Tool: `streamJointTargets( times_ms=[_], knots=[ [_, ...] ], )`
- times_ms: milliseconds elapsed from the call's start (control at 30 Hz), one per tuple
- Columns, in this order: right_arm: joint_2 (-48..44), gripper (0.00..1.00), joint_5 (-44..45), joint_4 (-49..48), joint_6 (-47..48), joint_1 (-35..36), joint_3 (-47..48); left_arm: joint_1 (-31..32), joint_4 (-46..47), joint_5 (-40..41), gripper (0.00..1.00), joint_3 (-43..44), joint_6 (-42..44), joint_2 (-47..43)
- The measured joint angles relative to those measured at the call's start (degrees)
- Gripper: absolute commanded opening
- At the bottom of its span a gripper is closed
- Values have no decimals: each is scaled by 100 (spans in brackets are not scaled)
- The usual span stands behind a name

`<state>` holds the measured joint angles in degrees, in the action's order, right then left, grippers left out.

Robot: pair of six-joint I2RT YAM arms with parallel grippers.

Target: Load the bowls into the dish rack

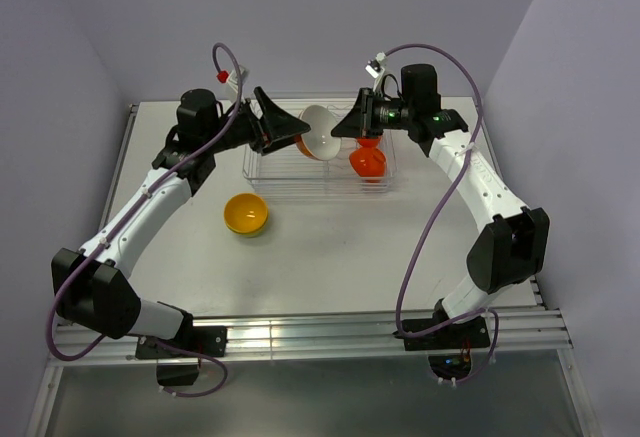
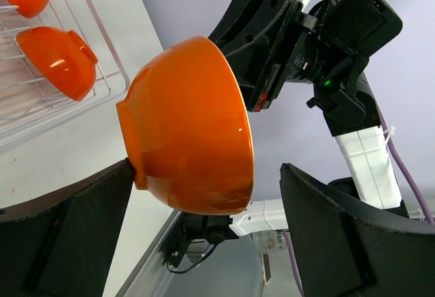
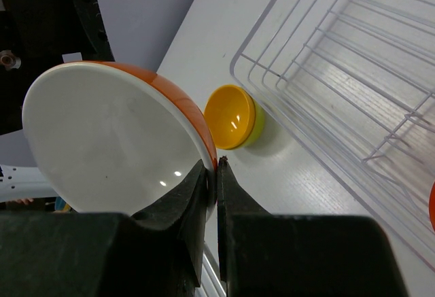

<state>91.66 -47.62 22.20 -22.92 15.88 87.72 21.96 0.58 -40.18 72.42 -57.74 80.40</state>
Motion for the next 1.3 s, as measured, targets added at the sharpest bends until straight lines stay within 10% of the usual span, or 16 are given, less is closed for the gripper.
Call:
streamJointTargets(
  times_ms=[467,767,1067,1300],
  knots=[
    [0,0,20,-20,7,0,0,22,-131,66,89,-9,0,0],
    [0,0,63,-13,70,37,0,37,-192,109,64,-9,13,2],
    [57,4,105,24,162,63,2,37,-247,142,0,-15,153,11],
    [116,32,114,162,260,85,46,61,-367,210,0,-20,304,13]
  ],
)
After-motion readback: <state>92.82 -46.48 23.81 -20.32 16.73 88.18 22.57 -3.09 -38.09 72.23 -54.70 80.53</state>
